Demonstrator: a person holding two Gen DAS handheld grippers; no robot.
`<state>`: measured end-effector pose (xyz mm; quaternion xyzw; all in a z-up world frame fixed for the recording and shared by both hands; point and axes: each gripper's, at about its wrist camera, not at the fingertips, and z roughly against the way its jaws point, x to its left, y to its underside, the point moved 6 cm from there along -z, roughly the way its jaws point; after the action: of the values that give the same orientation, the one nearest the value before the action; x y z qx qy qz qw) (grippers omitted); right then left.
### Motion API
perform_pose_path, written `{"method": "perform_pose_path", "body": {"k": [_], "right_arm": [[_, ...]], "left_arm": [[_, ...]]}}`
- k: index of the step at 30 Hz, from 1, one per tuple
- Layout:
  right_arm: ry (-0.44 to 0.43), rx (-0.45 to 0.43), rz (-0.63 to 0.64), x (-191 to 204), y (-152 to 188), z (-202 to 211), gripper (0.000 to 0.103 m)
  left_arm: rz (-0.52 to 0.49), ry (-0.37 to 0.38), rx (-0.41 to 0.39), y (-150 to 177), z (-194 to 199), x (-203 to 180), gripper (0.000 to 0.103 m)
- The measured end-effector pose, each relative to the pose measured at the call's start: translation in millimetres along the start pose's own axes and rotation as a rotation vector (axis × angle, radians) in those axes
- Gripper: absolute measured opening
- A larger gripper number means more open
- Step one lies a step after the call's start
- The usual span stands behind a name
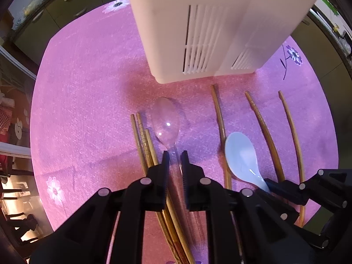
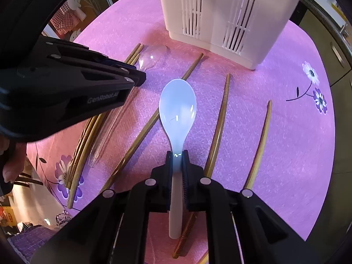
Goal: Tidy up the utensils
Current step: 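Lift the clear spoon with the left gripper while the right gripper lifts the white spoon toward the caddy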
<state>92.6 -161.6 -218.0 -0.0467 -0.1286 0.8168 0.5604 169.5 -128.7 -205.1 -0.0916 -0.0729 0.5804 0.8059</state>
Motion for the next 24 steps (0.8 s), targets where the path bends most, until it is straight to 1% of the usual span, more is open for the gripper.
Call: {"method": "perform_pose_path", "body": {"k": [2, 3, 5, 9, 11, 15, 17, 18, 19, 21, 23, 24], "right_arm": [[0.012, -0.008, 0.004, 1, -2, 0, 0.009], [0.015, -0.015, 0.001, 0, -3, 0, 0.009], [0.005, -0.027, -0.013, 0, -3, 1, 0.008], [-0.023, -0.074, -0.036, -3, -6, 13, 0.009], [-0.035, -0.122, -0.060, -8, -8, 25, 0.009], [-0.055, -0.226, -0.104, -18, -11, 49, 0.009], [-0.064, -0.290, -0.124, -22, -12, 62, 0.009], [-0.066, -0.309, -0.130, -24, -12, 66, 0.009], [-0.062, -0.345, -0.139, -27, -13, 74, 0.009], [-0.050, -0.393, -0.147, -29, -14, 85, 0.009], [-0.051, -0.421, -0.155, -34, -15, 94, 0.009], [-0.051, -0.434, -0.159, -36, -16, 97, 0.009]], "left_arm": [[-0.005, 0.012, -0.014, 3, 2, -4, 0.010], [0.001, 0.032, -0.018, 4, 3, -5, 0.009], [0.010, 0.052, -0.025, 7, 6, -6, 0.009], [0.009, 0.070, -0.082, 16, 26, -4, 0.009], [0.012, 0.077, -0.118, 16, 40, -3, 0.008], [0.020, 0.107, -0.245, 19, 80, 2, 0.008], [0.024, 0.137, -0.321, 15, 107, 2, 0.008], [0.026, 0.141, -0.353, 10, 118, -3, 0.008], [0.029, 0.155, -0.407, 8, 136, -3, 0.008], [0.033, 0.160, -0.469, 5, 157, -3, 0.008], [0.034, 0.174, -0.552, -7, 181, -2, 0.008], [0.033, 0.173, -0.605, -11, 197, -2, 0.008]]}}
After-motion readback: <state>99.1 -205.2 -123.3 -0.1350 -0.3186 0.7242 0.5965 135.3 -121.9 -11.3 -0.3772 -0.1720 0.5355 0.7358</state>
